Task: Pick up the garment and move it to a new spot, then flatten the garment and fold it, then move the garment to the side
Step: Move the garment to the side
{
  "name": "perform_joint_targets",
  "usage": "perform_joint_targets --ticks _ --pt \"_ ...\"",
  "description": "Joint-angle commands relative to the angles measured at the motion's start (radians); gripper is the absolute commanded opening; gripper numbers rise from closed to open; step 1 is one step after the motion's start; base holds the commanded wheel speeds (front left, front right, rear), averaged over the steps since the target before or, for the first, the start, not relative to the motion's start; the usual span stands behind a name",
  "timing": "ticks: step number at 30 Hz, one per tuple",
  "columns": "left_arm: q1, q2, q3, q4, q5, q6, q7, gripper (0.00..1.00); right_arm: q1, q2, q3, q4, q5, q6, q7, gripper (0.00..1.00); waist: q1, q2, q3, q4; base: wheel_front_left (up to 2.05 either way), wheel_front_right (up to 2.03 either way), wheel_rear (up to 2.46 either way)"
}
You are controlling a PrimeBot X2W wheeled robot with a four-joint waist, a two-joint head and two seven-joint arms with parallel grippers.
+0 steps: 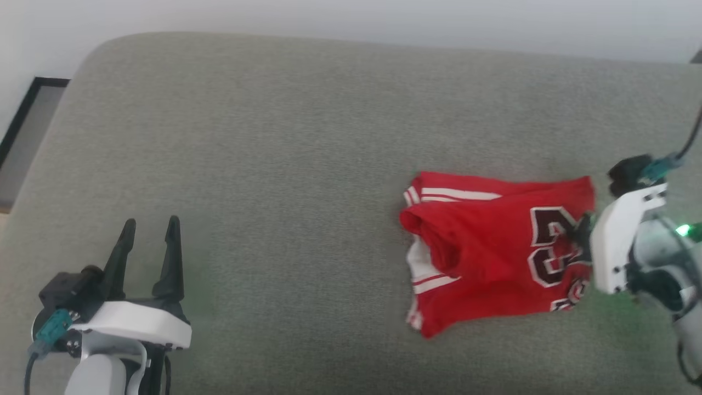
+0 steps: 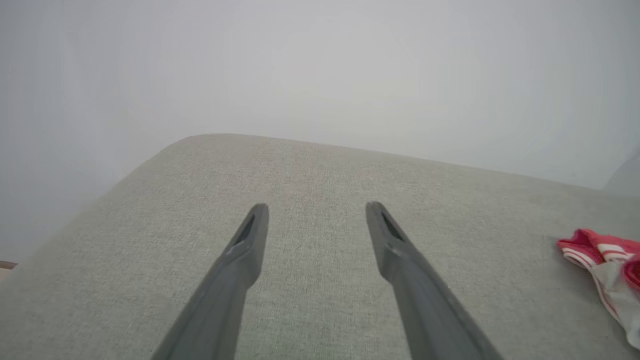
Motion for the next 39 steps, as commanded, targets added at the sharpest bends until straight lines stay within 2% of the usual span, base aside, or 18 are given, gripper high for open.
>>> perform_joint_targets --ticks 1,11,17,29,39 --pt "-0.017 0.002 -0.003 -0.005 0.007 -0.003 -0.004 1.00 -0.011 -0.008 -0.009 -0.008 -0.011 -0.001 0.002 0.00 0.0000 0.0000 0.004 -0.013 0.00 0.00 0.00" --pt "-0.070 0.014 -0.031 -0.006 0.012 -0.003 -0.004 1.00 -0.064 -0.096 -0.105 -0.045 -0.060 -0.001 0.014 0.00 0.0000 0.0000 0.039 -0.107 0.00 0.00 0.00" --pt "-0.118 0.028 -0.062 -0.003 0.017 -0.003 -0.004 1.00 -0.125 -0.150 -0.156 -0.019 -0.092 -0.001 -0.010 0.00 0.0000 0.0000 0.073 -0.176 0.00 0.00 0.00" --pt "-0.220 0.064 -0.139 -0.007 0.014 -0.003 -0.004 1.00 -0.259 -0.225 -0.221 0.112 -0.180 -0.001 -0.171 0.00 0.0000 0.0000 0.156 -0.293 0.00 0.00 0.00" --pt "-0.335 0.096 -0.246 0.007 0.004 -0.003 -0.004 1.00 -0.395 -0.230 -0.239 0.269 -0.302 -0.001 -0.346 0.00 0.0000 0.0000 0.249 -0.378 0.00 0.00 0.00"
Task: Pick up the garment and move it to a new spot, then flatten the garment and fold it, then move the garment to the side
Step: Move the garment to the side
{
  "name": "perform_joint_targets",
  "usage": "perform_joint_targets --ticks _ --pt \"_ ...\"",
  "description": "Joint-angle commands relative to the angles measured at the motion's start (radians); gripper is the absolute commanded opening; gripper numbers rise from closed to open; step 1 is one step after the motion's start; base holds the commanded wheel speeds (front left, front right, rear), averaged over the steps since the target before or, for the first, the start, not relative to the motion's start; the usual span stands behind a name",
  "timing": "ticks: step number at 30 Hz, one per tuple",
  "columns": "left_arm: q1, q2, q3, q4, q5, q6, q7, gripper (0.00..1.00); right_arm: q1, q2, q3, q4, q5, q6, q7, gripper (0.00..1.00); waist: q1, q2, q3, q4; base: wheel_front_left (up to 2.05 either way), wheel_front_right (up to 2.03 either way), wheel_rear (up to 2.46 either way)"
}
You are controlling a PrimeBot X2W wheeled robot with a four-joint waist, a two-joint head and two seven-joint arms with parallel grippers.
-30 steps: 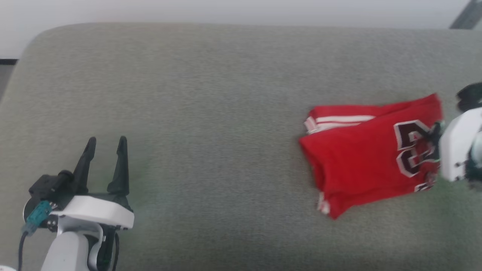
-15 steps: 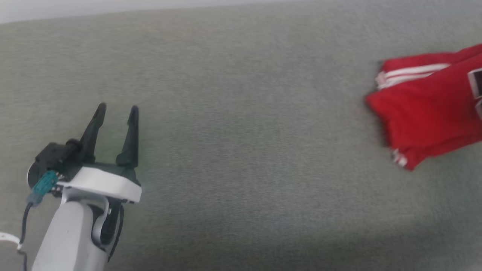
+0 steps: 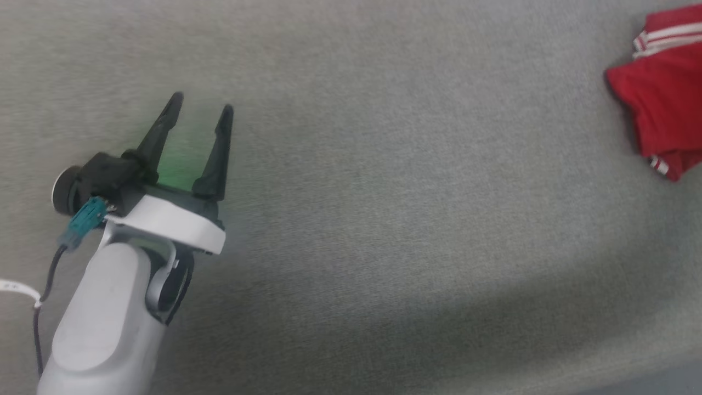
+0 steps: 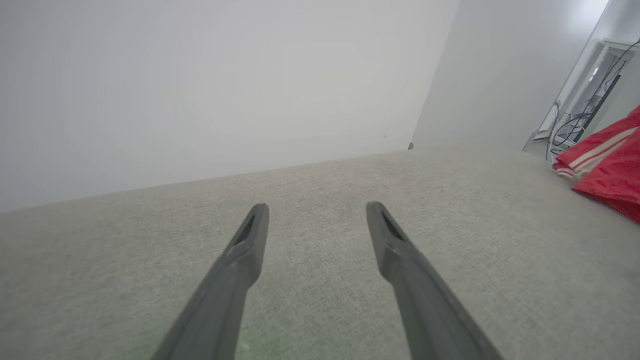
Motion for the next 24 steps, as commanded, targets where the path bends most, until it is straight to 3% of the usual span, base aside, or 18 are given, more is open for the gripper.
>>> perform_joint_targets --ticks 1,11,21,24 --pt "-0.021 0.005 -0.013 0.003 -0.003 -0.003 -0.004 1.00 -0.025 0.010 -0.004 0.020 -0.023 0.000 -0.028 0.00 0.0000 0.0000 0.035 -0.031 0.00 0.00 0.00" --pt "-0.130 0.035 -0.114 0.034 -0.009 -0.003 -0.004 1.00 -0.143 0.065 -0.061 0.227 -0.166 0.000 -0.153 0.00 0.0000 0.0000 0.125 -0.076 0.00 0.00 0.00" --pt "-0.180 0.037 -0.160 0.053 -0.028 -0.002 -0.003 1.00 -0.216 0.139 -0.123 0.426 -0.268 0.000 -0.241 0.00 0.0000 0.0000 0.167 -0.038 0.00 0.00 0.00" --pt "-0.183 0.041 -0.157 0.053 -0.034 -0.001 -0.001 1.00 -0.236 0.146 -0.143 0.477 -0.292 0.000 -0.250 0.26 0.0000 0.0000 0.172 -0.019 0.00 0.00 0.00"
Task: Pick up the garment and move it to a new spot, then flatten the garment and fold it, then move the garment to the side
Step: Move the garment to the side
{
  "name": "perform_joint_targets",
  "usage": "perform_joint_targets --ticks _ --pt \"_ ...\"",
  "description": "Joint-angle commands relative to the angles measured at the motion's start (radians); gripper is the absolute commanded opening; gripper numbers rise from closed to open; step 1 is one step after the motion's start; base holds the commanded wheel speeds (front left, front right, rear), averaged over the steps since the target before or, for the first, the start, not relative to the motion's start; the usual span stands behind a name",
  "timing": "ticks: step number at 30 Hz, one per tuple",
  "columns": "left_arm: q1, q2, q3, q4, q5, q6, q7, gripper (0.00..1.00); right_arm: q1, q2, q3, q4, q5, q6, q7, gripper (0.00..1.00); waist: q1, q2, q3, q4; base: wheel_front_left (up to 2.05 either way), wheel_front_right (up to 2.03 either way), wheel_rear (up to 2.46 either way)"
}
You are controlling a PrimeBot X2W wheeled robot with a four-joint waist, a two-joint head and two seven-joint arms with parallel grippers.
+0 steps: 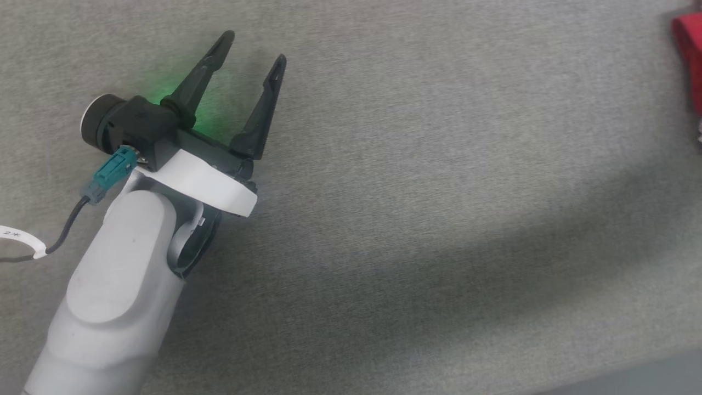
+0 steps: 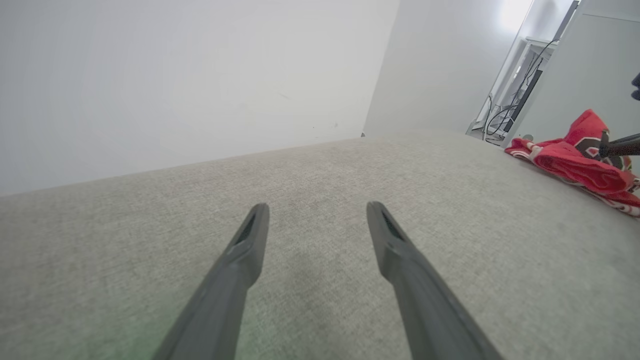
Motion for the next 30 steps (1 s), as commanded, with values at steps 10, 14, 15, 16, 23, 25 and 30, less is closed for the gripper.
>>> perform_joint_targets --ticks 10,14,15,16,23,25,30 --pt "0.046 0.012 0.049 -0.017 -0.033 0.004 0.002 1.00 -0.063 0.005 -0.028 0.078 -0.055 0.000 -0.045 1.00 0.0000 -0.0001 -0.023 0.033 0.00 0.00 0.00" --pt "0.063 0.006 0.074 -0.033 -0.040 0.004 0.002 1.00 -0.075 -0.002 -0.030 0.091 -0.065 0.000 -0.064 1.00 0.0000 -0.0001 -0.046 0.041 0.00 0.00 0.00" --pt "0.068 0.004 0.078 -0.036 -0.042 0.003 0.002 1.00 -0.076 0.004 -0.027 0.094 -0.063 0.000 -0.070 1.00 0.0000 -0.0001 -0.052 0.043 0.00 0.00 0.00" --pt "0.074 0.003 0.083 -0.040 -0.042 0.003 0.002 1.00 -0.079 0.012 -0.026 0.096 -0.060 0.000 -0.075 1.00 0.0000 -0.0001 -0.059 0.044 0.00 0.00 0.00" --pt "0.125 -0.005 0.119 -0.055 -0.050 0.003 0.002 1.00 -0.077 0.025 -0.019 0.110 -0.050 0.000 -0.107 1.00 0.0000 -0.0001 -0.110 0.065 0.00 0.00 0.00" --pt "0.141 -0.009 0.130 -0.061 -0.053 0.003 0.002 1.00 -0.073 0.030 -0.013 0.113 -0.042 0.000 -0.118 1.00 0.0000 -0.0001 -0.127 0.071 0.00 0.00 0.00" --pt "0.177 -0.017 0.155 -0.072 -0.067 0.003 0.000 1.00 -0.055 0.059 0.002 0.115 -0.004 0.000 -0.151 1.00 0.0000 -0.0001 -0.168 0.092 0.00 0.00 0.00"
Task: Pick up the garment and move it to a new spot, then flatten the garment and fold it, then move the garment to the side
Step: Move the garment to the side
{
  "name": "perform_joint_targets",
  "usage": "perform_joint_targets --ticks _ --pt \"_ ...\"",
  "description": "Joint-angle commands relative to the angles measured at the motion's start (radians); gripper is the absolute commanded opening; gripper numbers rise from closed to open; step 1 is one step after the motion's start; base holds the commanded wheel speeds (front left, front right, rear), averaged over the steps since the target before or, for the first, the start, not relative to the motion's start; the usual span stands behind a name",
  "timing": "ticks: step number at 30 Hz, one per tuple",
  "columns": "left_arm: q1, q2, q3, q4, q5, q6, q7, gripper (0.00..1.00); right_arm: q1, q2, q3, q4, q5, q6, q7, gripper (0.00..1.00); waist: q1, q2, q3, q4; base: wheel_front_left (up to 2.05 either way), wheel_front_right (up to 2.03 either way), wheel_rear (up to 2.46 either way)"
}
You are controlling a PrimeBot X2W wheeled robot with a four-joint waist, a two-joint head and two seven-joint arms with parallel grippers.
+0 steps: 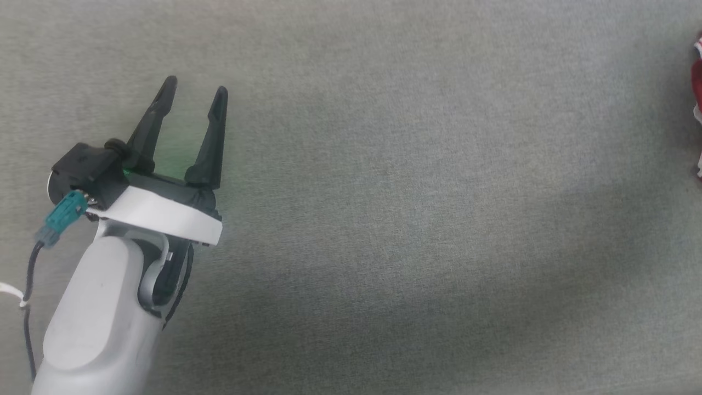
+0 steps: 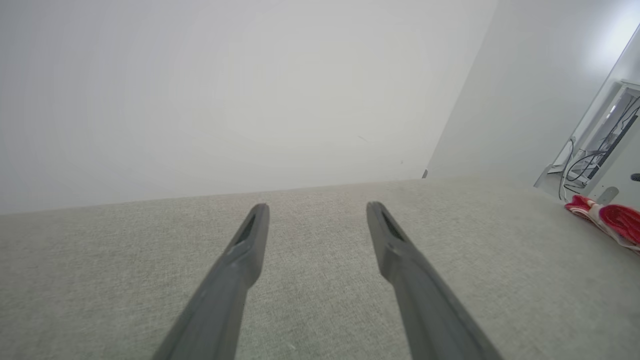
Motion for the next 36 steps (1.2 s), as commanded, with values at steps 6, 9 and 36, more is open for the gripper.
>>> perform_joint_targets --ticks 6,9,36 --pt "0.057 -0.012 0.040 -0.024 0.007 0.001 -0.002 1.00 0.053 0.042 0.042 -0.016 0.070 0.000 -0.075 1.00 0.0000 0.0000 -0.076 0.041 0.00 0.00 0.00" --pt "0.087 -0.021 0.068 -0.024 0.020 0.001 -0.002 1.00 0.090 0.063 0.061 -0.033 0.106 0.000 -0.124 1.00 0.0000 0.0000 -0.121 0.059 0.00 0.00 0.00" --pt "0.389 -0.022 0.267 0.027 0.088 0.001 -0.003 1.00 0.634 0.186 0.117 -0.502 0.228 0.000 -0.238 1.00 0.0000 0.0000 -0.405 0.168 0.00 0.00 0.00"
